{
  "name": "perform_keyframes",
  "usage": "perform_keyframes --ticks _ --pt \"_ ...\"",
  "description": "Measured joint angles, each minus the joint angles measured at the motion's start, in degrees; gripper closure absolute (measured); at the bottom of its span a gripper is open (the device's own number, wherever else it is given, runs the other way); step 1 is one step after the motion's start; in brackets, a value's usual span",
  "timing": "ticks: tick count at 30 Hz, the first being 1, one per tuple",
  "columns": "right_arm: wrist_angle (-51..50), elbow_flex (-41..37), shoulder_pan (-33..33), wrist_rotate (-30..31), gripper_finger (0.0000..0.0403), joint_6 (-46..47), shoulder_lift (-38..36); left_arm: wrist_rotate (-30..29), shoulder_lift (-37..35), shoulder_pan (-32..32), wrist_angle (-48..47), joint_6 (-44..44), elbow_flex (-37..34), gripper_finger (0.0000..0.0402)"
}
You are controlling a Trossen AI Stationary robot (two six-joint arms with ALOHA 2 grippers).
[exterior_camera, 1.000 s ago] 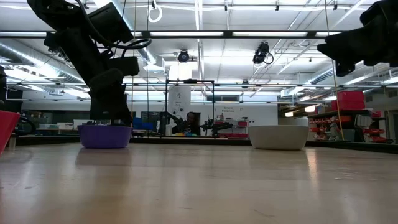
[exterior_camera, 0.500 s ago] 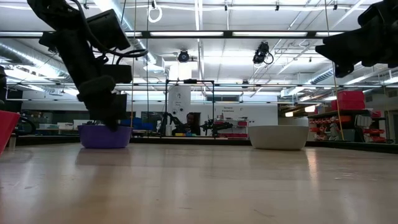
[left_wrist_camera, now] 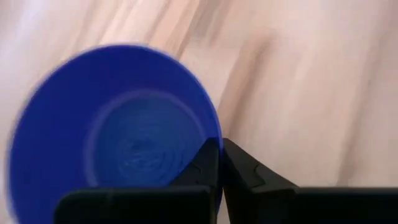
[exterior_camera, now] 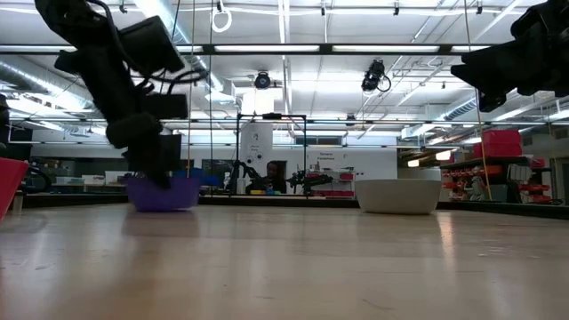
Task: Nest bowls inside each other
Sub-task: Stack the blue bowl on the light blue bowl
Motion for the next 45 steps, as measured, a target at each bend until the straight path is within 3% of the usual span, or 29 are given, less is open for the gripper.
perform_keyframes --ticks 6,10,13,17,22,27,31,37,45 --pt "0.0 0.0 0.0 0.0 0.0268 0.0 0.0 7.1 0.0 1.2 23.6 9.1 0.5 0.0396" --pt "0.0 0.0 0.0 0.0 0.0269 0.0 0.0 10.6 3.3 6.1 28.4 12.4 4.8 0.0396" --pt "0.0 0.0 0.0 0.1 0.0267 0.0 0.0 16.1 10.0 9.0 29.6 15.2 11.5 0.0396" --pt "0.0 0.0 0.0 0.1 0.0269 0.0 0.0 21.2 22.9 10.1 28.4 19.8 23.7 0.0396" --pt "0.0 0.0 0.0 0.1 0.0267 0.0 0.0 23.8 37.3 10.0 18.1 25.7 41.8 0.0396" --pt "-0.5 0.0 0.0 0.1 0.0269 0.4 0.0 23.6 46.1 9.8 9.3 30.4 56.9 0.0396" --pt "-1.1 0.0 0.0 0.1 0.0266 0.6 0.0 25.3 50.1 9.6 8.9 32.9 65.6 0.0396" --pt "-1.8 0.0 0.0 0.0 0.0266 0.9 0.0 29.1 56.3 10.4 6.7 34.3 73.5 0.0396" --pt "-1.8 0.0 0.1 -0.1 0.0269 2.1 0.0 27.6 60.2 11.7 -0.5 35.4 77.7 0.0396"
